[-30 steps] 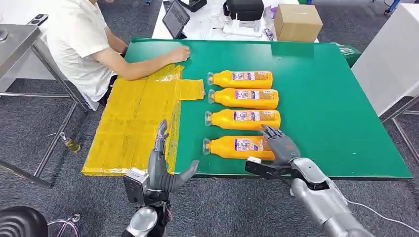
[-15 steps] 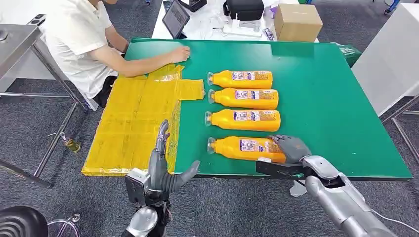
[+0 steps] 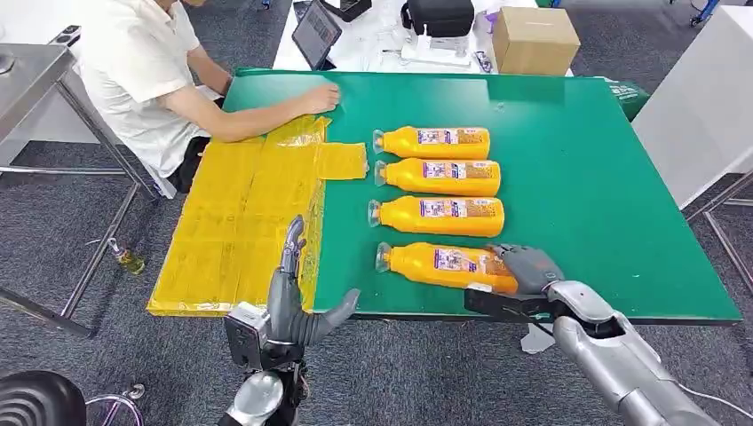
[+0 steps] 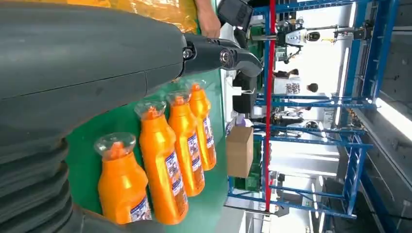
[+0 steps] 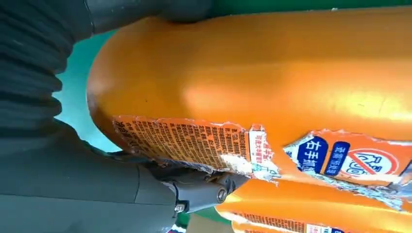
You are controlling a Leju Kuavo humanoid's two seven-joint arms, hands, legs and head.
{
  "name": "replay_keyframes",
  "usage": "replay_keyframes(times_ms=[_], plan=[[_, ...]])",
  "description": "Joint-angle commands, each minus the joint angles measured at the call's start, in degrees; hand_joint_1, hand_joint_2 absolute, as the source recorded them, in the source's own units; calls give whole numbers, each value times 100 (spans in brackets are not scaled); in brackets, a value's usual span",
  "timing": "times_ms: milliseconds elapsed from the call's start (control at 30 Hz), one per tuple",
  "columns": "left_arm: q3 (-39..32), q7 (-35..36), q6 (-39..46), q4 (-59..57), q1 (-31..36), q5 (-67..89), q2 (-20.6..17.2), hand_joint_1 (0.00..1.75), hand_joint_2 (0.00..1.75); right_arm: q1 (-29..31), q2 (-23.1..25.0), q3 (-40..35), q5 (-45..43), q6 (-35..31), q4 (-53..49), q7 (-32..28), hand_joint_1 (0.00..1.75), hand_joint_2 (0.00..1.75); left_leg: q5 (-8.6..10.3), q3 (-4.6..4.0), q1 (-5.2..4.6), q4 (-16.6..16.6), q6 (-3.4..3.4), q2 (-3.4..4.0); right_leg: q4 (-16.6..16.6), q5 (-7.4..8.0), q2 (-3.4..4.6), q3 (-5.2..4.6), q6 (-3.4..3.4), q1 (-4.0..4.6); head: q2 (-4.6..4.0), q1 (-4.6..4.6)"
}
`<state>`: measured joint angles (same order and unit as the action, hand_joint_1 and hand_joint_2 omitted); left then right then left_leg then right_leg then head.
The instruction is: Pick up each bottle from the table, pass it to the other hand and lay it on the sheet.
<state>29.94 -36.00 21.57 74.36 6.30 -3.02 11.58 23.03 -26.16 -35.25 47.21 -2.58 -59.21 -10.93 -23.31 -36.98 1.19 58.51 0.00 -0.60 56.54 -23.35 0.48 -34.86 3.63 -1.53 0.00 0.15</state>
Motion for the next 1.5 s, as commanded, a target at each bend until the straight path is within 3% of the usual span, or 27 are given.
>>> replay_keyframes(times_ms=[33,200,333,400,733,900,1100,1267,1367,1400,1433,1500], plan=[[106,-8,51,-259,148,-55,-36,0,175,-348,618,653,-566,-453,538,-660,175,175,-7,31,6,-11,4,0,-15,-6,-7,34,-17,10,0,0],[-106,-151,406,83,-74,-364,-53,0,175,-1227,1173,1516,-1436,-499,-363,-1185,175,175,-13,42,11,-14,2,5,-18,-11,-5,44,-24,16,0,4],[73,-76,-11,536,-443,-647,-246,0,175,-1796,1530,2141,-2081,-603,-1034,-1516,175,175,-26,63,12,-16,2,13,-15,-22,-2,60,-35,19,0,2],[247,-46,-196,843,-634,-699,-356,0,175,-2052,1592,2382,-2394,-340,-1211,-1537,175,175,-20,36,7,-10,1,9,-8,-18,-1,35,-22,12,0,-2],[274,-46,-186,872,-638,-699,-369,0,175,-2079,1587,2450,-2417,-298,-1193,-1568,175,175,-18,3,0,-5,2,5,-4,-11,0,5,-12,2,0,2],[232,15,-268,926,-738,-752,-413,0,175,-2329,1810,2727,-2657,-211,-1316,-1775,175,175,-26,33,2,-11,4,6,-10,-20,-5,32,-24,7,0,2],[217,169,-621,833,-725,-1048,-411,0,175,-2546,2195,2487,-2951,-17,-1902,-2086,173,175,-31,35,3,-8,2,15,-6,-22,5,30,-24,8,0,2],[267,779,-1813,413,-545,-1885,-455,0,175,-2323,2579,1774,-3485,669,-1374,-2114,175,175,-22,22,3,-11,0,20,-8,-12,11,15,-18,6,0,2],[247,849,-1992,74,-373,-1947,-351,0,175,-2256,2497,1286,-3452,809,-1307,-2422,175,175,-30,62,10,-20,4,27,-22,-18,12,55,-35,16,0,4],[228,778,-2102,-9,-301,-2034,-304,0,175,-2243,2456,1155,-3466,930,-1350,-2603,175,175,-19,23,6,-12,0,17,-12,-11,8,17,-19,8,0,4],[186,703,-2303,-31,-239,-2246,-239,0,175,-2224,2413,998,-3474,1128,-1432,-2788,175,175,-23,36,4,-14,2,20,-13,-14,8,29,-25,9,0,0],[211,731,-2522,-89,-103,-2417,-200,0,175,-2205,2347,749,-3382,1289,-1570,-2907,154,175,-22,34,6,-11,3,11,-12,-16,-1,31,-25,11,0,2]])
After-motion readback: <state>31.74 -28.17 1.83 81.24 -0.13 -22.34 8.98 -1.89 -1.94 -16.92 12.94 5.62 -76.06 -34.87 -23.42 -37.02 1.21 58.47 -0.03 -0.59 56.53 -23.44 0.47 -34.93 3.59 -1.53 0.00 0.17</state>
